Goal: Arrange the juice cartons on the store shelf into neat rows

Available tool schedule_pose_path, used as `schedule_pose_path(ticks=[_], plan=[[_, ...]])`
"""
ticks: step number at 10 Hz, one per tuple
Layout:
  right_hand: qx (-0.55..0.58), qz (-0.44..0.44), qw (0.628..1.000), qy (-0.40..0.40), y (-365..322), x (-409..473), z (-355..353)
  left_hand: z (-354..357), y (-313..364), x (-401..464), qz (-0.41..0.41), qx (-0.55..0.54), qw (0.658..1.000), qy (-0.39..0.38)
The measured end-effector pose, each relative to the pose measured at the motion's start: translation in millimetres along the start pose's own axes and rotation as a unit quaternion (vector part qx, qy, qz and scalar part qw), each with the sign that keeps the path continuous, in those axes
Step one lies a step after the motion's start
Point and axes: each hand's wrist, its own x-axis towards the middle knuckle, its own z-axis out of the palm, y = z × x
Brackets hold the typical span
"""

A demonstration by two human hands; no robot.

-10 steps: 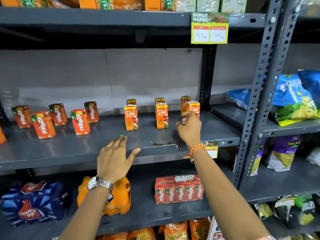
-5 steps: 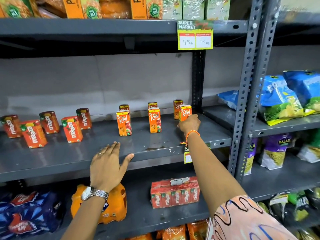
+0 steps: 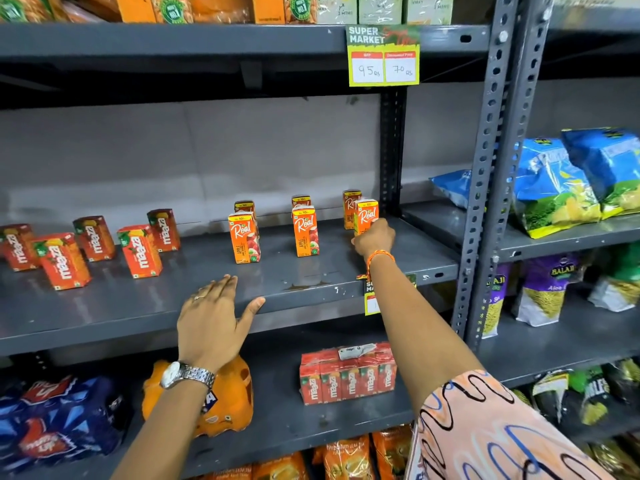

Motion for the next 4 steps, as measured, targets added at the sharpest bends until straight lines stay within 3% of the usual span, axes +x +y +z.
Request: schedule_pose_path(ticks=[2, 4], plan=[[-0.005, 0.011, 1.0, 0.002, -3, -1, -2, 0, 1, 0, 0.002, -0.004, 1.0, 0.003], [0.026, -0.015, 0.998, 0.056, -16, -17, 0, 0, -1, -1, -0.007, -0.011, 1.0, 0.003]])
